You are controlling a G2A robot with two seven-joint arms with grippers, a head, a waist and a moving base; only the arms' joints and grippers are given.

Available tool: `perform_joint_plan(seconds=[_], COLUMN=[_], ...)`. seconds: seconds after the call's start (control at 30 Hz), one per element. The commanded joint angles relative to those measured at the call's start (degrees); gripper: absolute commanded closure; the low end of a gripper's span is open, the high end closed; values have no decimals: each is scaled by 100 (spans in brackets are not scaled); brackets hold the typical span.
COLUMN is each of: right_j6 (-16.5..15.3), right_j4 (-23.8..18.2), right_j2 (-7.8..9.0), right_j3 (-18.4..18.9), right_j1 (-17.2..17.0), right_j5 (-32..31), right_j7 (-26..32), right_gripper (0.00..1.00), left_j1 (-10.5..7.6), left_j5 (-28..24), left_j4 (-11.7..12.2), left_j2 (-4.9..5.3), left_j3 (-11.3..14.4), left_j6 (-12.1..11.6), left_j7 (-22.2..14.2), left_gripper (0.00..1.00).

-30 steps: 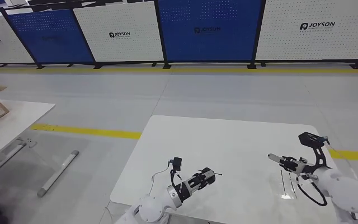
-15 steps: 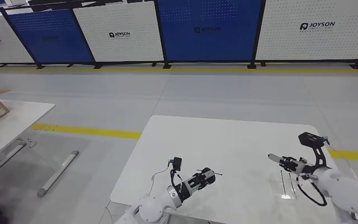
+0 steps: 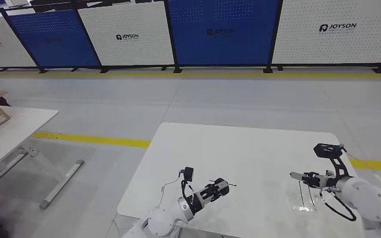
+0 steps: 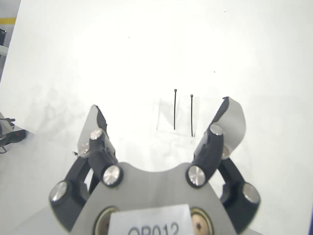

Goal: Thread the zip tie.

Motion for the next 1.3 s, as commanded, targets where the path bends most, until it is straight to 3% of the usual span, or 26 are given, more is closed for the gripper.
perform_joint_plan(seconds=[0.0,0.47,0.53,0.63,0.7,0.83,0.97,1.27], right_j6=[1,1,-241,-680,-971,-1232,-1291,-1291], right_j4=[0,0,111,363,602,1011,1411,1411], right_j2=[0,0,7,66,106,244,426,426], right_j3=[0,0,36,110,0,-399,-973,-973], right_j1=[0,0,-43,162,324,665,1079,1079], right_j5=[0,0,163,274,431,674,877,877], right_j7=[0,0,-49,702,807,807,807,807], right_gripper=[0,0,0,0,0,0,0,0], left_j1=[0,0,0,0,0,0,0,0], left_j5=[0,0,0,0,0,0,0,0], left_j4=[0,0,0,0,0,0,0,0], left_j2=[0,0,0,0,0,0,0,0], left_j3=[0,0,0,0,0,0,0,0], left_j6=[0,0,0,0,0,0,0,0], left_j7=[0,0,0,0,0,0,0,0], left_gripper=[100,100,100,100,100,100,100,100])
